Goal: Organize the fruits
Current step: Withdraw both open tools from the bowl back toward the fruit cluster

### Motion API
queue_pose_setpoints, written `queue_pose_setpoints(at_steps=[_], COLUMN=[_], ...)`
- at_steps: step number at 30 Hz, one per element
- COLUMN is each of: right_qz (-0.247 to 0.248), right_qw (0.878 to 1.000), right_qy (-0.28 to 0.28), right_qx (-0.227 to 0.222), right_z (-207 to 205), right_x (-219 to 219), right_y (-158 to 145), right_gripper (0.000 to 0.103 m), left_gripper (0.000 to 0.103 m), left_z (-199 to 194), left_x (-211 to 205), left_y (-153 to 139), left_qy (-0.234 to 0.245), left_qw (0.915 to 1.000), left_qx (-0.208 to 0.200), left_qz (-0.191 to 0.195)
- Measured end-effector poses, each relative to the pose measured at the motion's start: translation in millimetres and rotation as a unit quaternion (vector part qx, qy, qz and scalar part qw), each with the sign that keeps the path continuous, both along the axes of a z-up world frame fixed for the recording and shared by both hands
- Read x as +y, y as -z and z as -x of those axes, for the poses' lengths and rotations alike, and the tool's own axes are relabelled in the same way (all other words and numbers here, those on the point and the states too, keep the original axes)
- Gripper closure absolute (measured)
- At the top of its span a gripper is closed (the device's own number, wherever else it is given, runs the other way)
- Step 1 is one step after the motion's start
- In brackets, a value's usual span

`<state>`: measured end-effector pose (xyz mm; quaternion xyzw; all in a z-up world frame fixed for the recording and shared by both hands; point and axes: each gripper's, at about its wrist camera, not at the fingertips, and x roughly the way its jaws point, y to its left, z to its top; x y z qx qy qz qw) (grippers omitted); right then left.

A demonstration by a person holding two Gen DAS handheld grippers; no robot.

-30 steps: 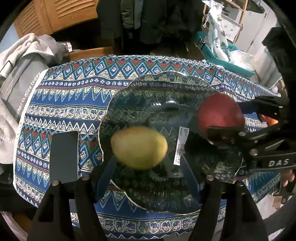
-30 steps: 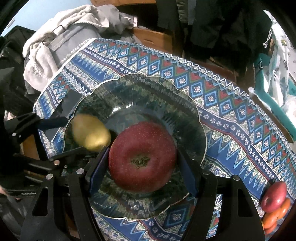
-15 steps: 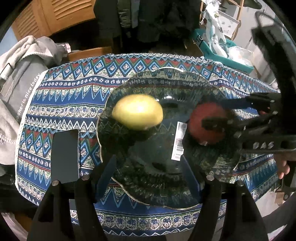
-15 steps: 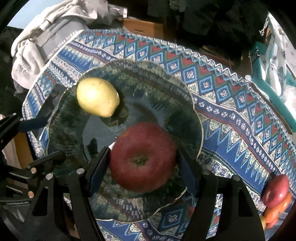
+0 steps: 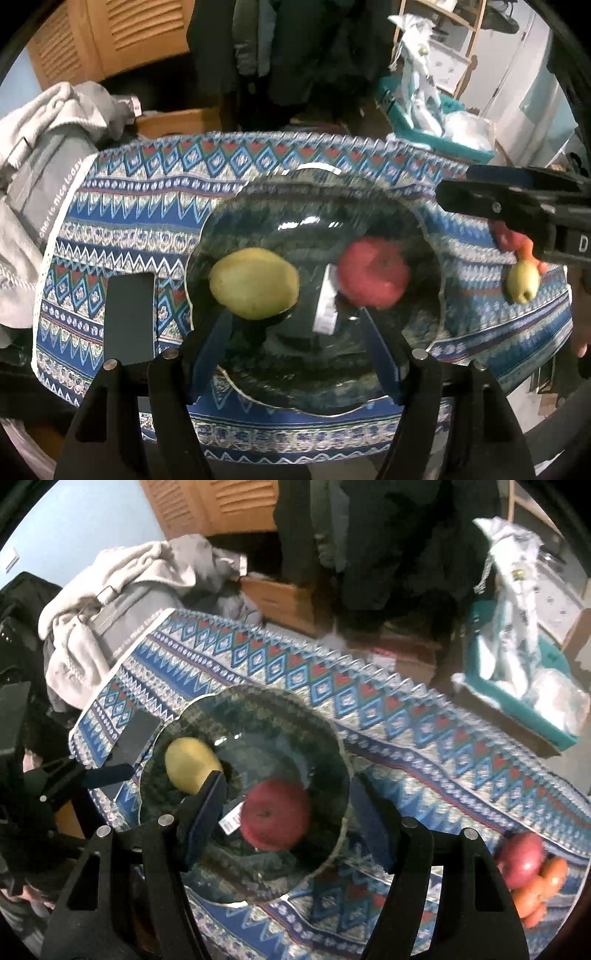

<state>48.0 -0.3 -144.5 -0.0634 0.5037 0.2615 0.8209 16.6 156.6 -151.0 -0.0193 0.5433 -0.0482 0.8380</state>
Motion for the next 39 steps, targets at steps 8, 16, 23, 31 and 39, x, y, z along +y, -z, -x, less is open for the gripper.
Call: queue_pose_setpoints(at_steps=[8, 16, 23, 31, 39], right_qz=[0.001, -0.018, -0.017, -0.018, -0.017], right_qw=[0.999, 0.998, 0.996, 0.993, 0.988], right_qy=[0.018, 0.033, 0.049, 0.069, 0.102], right_qx=[-0.037, -0.050, -0.071, -0.097, -0.113], right_z=[17.0, 33.0, 44.5, 60.8, 70.8], right_x=[-31.7, -66.2, -95.9, -133.2, -175.4], right_y=[-40.3, -69.5, -88.9, -107.7, -118.8], right_gripper=[0.032, 0.032, 0.032, 0.032, 0.032], left_gripper=[0.025, 0.025, 0.022, 0.022, 0.017], left_z=[4.8, 4.8, 8.3, 11.1, 19.7], left_x=[-31.6, -57.1, -79.8, -104.2, -134.3], left_y=[-42.1, -65.5, -85.1, -105.0, -127.1], left_qy=[0.029, 0.048, 0.066, 0.082, 0.109], left_qw=[0.9988, 0.9975, 0.9956, 0.9933, 0.9883], left_qx=[-0.039, -0.047, -0.063, -0.077, -0.104], left_qz=[0.009, 0.019, 0.017, 0.028, 0.023])
